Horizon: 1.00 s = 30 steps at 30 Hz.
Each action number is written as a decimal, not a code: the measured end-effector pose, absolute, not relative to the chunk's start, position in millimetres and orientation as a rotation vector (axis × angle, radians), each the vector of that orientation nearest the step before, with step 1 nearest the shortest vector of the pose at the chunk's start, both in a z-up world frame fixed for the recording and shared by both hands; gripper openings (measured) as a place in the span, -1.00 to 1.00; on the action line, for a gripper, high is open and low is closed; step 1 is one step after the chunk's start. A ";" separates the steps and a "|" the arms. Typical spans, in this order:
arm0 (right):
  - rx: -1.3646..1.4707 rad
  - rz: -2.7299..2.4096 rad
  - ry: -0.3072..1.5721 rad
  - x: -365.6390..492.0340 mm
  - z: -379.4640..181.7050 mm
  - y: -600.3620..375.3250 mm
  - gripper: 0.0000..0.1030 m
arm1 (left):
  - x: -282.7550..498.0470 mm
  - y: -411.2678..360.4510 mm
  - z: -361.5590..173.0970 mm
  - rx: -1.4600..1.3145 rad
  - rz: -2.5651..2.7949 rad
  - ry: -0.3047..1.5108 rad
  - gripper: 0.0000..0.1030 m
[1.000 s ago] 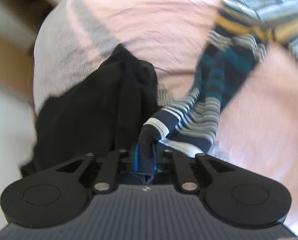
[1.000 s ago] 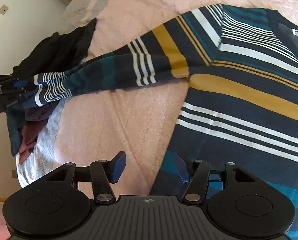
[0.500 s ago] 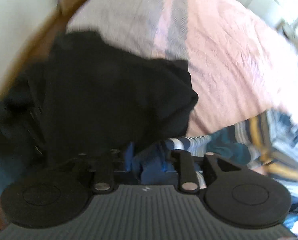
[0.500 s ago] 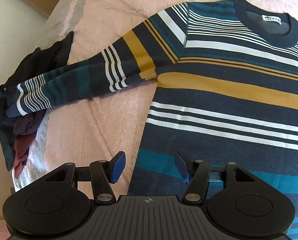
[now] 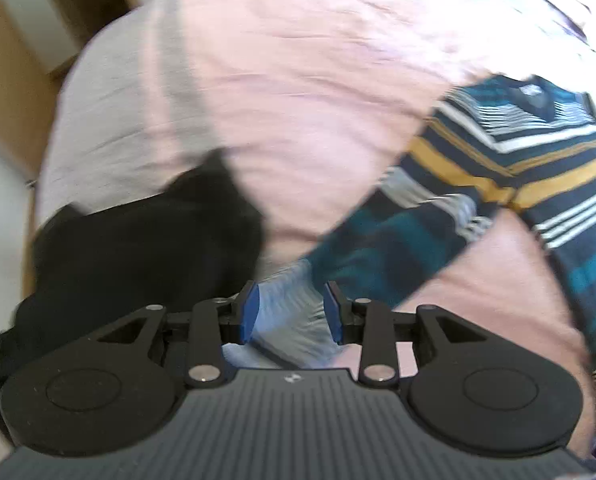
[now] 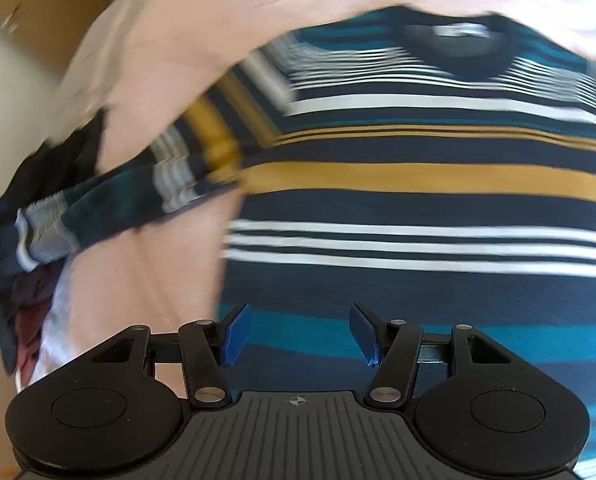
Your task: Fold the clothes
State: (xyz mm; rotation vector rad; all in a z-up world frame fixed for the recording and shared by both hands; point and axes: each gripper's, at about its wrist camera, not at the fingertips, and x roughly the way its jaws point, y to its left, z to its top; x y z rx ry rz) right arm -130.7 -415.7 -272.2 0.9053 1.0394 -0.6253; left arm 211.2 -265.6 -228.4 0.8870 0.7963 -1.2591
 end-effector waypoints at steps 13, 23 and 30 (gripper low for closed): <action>1.126 -1.236 0.597 -419.3 -242.0 -512.9 0.13 | 1.9 -399.2 -233.3 0.994 -1.535 0.730 -0.33; 1.124 -1.399 0.498 -626.4 -273.0 -615.4 0.13 | -215.5 -477.8 -270.5 1.136 -1.666 0.766 -0.20; 1.201 -1.368 0.557 -713.0 -316.0 -672.9 0.13 | -307.4 -514.4 -288.9 1.211 -1.705 0.782 -0.19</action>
